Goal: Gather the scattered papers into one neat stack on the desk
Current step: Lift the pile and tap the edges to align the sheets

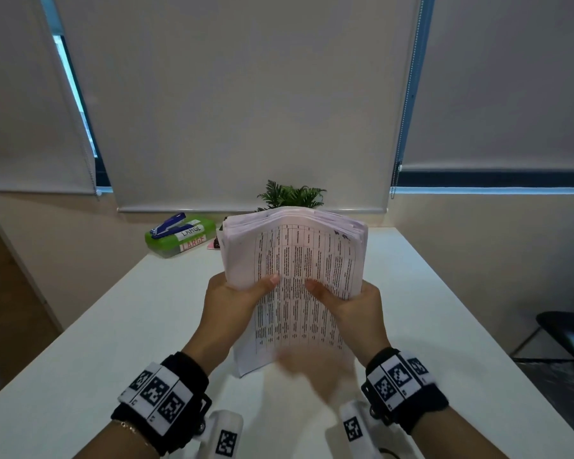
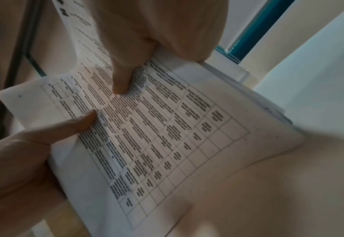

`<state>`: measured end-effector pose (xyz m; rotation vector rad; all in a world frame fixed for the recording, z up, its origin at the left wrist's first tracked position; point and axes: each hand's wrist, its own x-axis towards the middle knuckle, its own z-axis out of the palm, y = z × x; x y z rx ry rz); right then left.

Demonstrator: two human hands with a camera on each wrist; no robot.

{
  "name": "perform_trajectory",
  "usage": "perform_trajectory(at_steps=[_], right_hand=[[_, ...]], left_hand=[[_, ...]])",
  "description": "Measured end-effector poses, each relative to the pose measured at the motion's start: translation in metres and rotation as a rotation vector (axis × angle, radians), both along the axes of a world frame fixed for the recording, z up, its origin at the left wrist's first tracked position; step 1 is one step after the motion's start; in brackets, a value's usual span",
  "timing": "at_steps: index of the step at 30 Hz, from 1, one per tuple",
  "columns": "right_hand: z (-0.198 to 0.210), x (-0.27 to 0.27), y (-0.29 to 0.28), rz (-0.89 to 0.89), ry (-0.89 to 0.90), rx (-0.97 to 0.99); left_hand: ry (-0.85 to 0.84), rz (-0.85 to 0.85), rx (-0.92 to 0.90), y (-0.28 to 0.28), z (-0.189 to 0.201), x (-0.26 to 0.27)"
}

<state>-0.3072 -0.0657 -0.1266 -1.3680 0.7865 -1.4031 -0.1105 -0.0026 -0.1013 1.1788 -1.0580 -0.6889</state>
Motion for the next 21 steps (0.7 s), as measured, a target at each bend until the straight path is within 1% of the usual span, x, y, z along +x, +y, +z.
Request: perform_trajectory(at_steps=[4, 7, 9, 12, 14, 17, 21], right_hand=[[-0.003, -0.002, 0.001, 0.024, 0.005, 0.004], [-0.002, -0.005, 0.002, 0.041, 0.024, -0.022], [0.001, -0.006, 0.001, 0.026, 0.066, -0.043], [0.011, -0.006, -0.004, -0.005, 0.077, -0.030], [0.019, -0.006, -0.009, -0.014, 0.114, -0.022], [0.024, -0.006, -0.014, 0.027, 0.194, 0.048], [0.013, -0.003, -0.022, 0.038, 0.279, 0.170]], left_hand=[[-0.012, -0.020, 0.064, 0.003, -0.005, 0.003], [-0.056, -0.031, 0.104, 0.005, -0.007, 0.005], [-0.064, -0.014, 0.101, 0.007, -0.005, 0.002], [-0.042, 0.008, 0.066, 0.007, 0.002, -0.004], [-0.041, 0.025, 0.053, 0.006, 0.008, -0.004], [-0.031, 0.014, 0.107, -0.001, 0.009, 0.002], [0.040, -0.008, 0.242, -0.017, -0.006, 0.013]])
